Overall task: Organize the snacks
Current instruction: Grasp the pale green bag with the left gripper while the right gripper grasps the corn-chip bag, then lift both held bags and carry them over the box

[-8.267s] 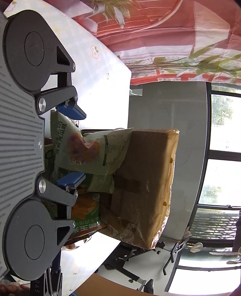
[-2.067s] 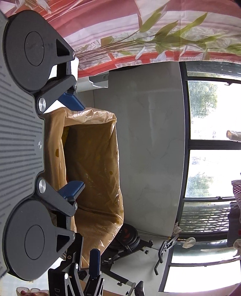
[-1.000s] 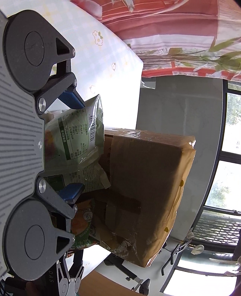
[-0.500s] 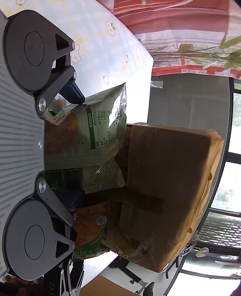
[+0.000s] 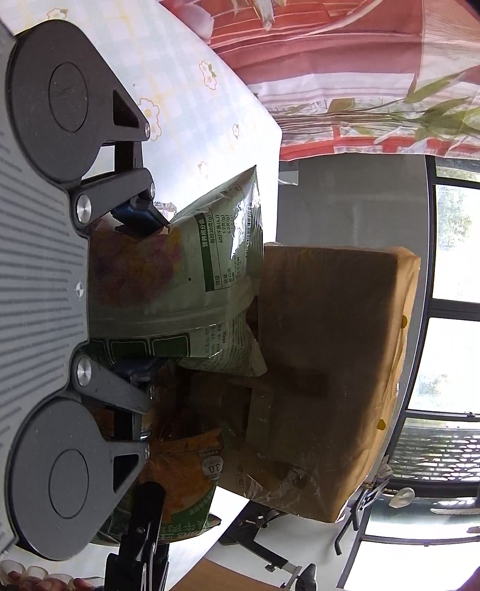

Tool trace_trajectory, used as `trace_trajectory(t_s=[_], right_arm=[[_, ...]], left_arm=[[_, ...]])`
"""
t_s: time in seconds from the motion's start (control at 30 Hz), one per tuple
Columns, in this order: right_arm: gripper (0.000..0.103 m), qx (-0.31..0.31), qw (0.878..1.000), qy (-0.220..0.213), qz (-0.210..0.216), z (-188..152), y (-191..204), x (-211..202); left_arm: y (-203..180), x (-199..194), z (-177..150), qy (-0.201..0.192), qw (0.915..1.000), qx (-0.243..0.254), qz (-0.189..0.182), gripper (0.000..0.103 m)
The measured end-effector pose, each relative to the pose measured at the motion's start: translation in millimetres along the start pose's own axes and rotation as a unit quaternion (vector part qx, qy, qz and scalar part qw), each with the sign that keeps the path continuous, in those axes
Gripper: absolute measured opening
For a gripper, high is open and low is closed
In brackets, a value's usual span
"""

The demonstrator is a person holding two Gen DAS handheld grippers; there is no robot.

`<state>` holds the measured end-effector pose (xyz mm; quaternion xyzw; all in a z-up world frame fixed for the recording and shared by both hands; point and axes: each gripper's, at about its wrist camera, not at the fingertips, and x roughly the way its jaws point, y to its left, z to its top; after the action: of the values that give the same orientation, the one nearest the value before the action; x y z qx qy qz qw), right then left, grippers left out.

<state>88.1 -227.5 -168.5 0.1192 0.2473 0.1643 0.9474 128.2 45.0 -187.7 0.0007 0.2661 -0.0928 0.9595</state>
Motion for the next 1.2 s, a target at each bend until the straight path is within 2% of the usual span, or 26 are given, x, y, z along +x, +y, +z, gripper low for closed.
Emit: trace_trajectory(t_s=[0.2, 0.57, 0.9, 1.2], right_arm=[[0.083, 0.009, 1.000, -0.026, -0.011, -3, -4, -19], [0.083, 0.013, 0.998, -0.066, -0.020, 2, -7, -36], [0.083, 0.025, 0.993, -0.114, -0.033, 16, -11, -64], [0.083, 0.015, 0.982, -0.180, -0.060, 61, -16, -97]], left_arm=[[9, -35, 2, -0.031, 0.9984, -0.030, 0.036, 0.068], [16, -59, 12, -0.049, 0.9957, -0.041, 0.067, 0.068], [12, -89, 37, -0.081, 0.9940, -0.032, 0.065, 0.068], [4, -100, 81, -0.118, 0.9920, -0.019, 0.039, 0.068]])
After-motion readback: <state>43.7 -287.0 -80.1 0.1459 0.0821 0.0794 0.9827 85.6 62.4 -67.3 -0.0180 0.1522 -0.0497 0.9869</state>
